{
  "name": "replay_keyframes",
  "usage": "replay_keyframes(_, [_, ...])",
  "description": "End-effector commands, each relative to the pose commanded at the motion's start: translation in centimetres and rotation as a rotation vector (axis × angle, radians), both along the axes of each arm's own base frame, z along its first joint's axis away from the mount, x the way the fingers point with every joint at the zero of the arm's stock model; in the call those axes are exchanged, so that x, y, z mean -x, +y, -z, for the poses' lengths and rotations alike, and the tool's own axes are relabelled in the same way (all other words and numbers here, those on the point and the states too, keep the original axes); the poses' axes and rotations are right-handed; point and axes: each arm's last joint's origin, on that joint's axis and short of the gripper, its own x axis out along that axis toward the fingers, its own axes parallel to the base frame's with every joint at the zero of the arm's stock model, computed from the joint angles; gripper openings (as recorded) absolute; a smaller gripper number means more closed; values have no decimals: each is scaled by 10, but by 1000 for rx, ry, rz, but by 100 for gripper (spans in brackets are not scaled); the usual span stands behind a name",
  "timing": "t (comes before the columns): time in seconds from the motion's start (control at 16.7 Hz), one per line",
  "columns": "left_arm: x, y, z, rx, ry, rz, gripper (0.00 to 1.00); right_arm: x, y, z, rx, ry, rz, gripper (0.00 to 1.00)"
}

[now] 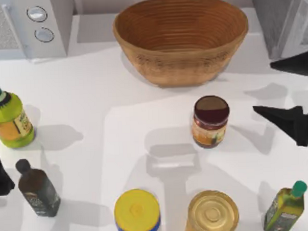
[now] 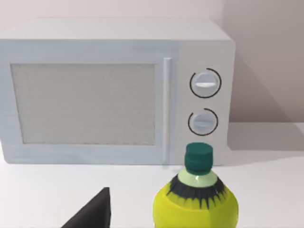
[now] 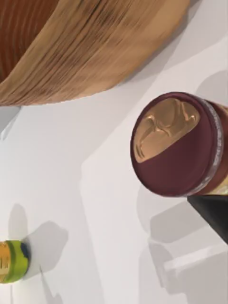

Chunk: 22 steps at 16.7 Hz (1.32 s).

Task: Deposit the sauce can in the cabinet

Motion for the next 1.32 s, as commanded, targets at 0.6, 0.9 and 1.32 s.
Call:
replay_keyframes(0.6, [0,0,0,0,0,0,100,-83,16,133,-216,39,-449,100])
replay_keyframes(0.9, [0,0,0,0,0,0,100,-86,17,152,-251,40,-486,100])
replay_keyframes(1.32, [0,0,0,0,0,0,100,-89,20,154,-252,43,-485,100])
